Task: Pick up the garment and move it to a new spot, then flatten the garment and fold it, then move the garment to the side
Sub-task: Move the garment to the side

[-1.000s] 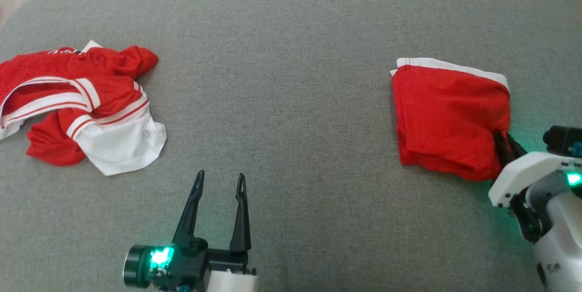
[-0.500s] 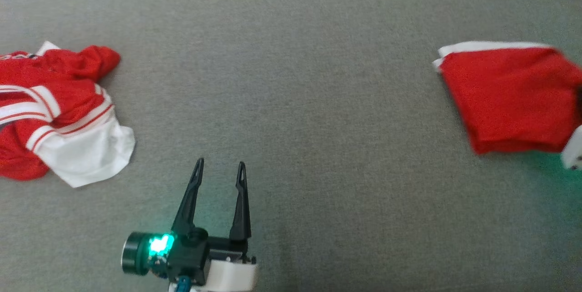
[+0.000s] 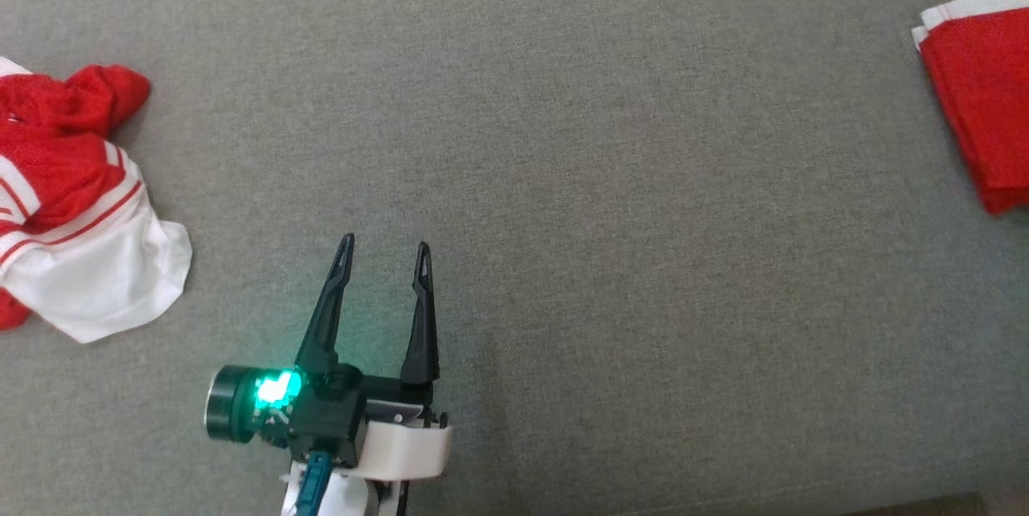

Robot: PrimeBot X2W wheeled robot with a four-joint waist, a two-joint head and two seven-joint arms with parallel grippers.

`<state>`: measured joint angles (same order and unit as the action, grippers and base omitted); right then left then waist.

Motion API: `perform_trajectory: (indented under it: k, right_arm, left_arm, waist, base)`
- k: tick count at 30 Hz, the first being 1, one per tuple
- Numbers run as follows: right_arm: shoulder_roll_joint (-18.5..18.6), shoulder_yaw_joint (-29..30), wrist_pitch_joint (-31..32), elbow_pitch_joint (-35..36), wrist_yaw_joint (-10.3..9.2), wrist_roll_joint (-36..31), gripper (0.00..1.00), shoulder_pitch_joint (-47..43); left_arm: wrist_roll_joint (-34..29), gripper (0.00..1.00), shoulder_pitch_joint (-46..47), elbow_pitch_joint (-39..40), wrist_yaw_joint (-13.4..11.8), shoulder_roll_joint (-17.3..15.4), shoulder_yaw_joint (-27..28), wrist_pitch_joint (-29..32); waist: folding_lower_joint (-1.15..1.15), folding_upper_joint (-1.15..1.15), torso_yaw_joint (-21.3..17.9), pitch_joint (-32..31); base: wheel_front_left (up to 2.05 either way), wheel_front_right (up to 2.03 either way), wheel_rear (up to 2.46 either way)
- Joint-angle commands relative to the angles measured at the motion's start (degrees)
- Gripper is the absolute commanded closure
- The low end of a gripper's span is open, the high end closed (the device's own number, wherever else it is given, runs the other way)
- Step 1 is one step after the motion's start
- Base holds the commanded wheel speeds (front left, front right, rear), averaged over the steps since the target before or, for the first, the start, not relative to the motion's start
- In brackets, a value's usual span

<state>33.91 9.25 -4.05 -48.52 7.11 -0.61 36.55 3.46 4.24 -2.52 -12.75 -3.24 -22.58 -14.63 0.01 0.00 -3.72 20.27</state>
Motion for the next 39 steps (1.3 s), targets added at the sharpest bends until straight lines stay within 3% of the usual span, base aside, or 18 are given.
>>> perform_trajectory:
  k: [1, 7, 13, 19, 24, 29, 34, 39]
  right_arm:
    - [0.94, 0.18, -0.76, 1.40, 0.37, -1.09, 0.00, -0.03]
    - [-9.24, 3.67, -4.10, 4.23, 0.37, -6.26, 0.00, -4.01]
    - [-19.66, -2.97, -7.87, 7.29, 0.37, -4.01, 0.00, -11.55]
    - [-27.14, -12.39, -10.18, 9.61, 0.37, 4.06, 0.00, -20.56]
    - [-29.54, -16.40, -10.88, 15.41, 0.37, 11.14, 0.00, -26.37]
    - [-30.48, -16.35, -10.93, 27.09, 0.37, 14.25, 0.00, -32.81]
    - [-30.12, -17.06, -10.94, 35.70, 0.37, 13.86, 0.00, -40.00]
    - [-29.07, -17.17, -10.94, 37.23, 0.37, 11.57, 0.00, -45.14]
  left_arm:
    - [-0.60, 0.00, 0.82, 1.53, 0.01, 0.36, 1.43, -0.37]
    - [1.17, 0.00, -0.40, 0.92, -0.41, 0.36, 0.93, -0.37]
    - [3.49, 0.00, -3.47, 0.37, -0.56, 0.36, 0.76, -0.37]
    - [5.17, 0.00, -6.64, -0.80, -0.47, 0.36, 1.35, -0.37]
    - [6.14, 0.00, -8.11, -1.10, -0.65, 0.36, 2.88, -0.37]
    - [5.45, 0.00, -9.08, 0.23, -0.71, 0.36, 4.00, -0.37]
    - [4.05, 0.00, -11.82, 2.67, -0.75, 0.36, 4.92, -0.37]
    - [4.13, 0.00, -14.92, 1.56, -0.40, 0.36, 5.80, -0.37]
  waist:
    - [-0.01, 0.00, 0.26, -0.59]
    - [-0.01, 0.00, 1.64, -5.72]
    - [-0.01, 0.00, 3.43, -12.96]
    - [-0.01, 0.00, 5.33, -19.83]
    - [-0.01, 0.00, 5.75, -23.48]
    - [-0.01, 0.00, 5.66, -26.18]
    - [-0.01, 0.00, 5.08, -28.09]
    - [-0.01, 0.00, 5.07, -29.34]
  base:
    - [0.00, 0.00, 0.00]
    - [0.00, 0.00, 0.00]
    - [0.00, 0.00, 0.00]
    - [0.00, 0.00, 0.00]
    - [0.00, 0.00, 0.00]
    - [0.00, 0.00, 0.00]
    - [0.00, 0.00, 0.00]
    - [0.00, 0.00, 0.00]
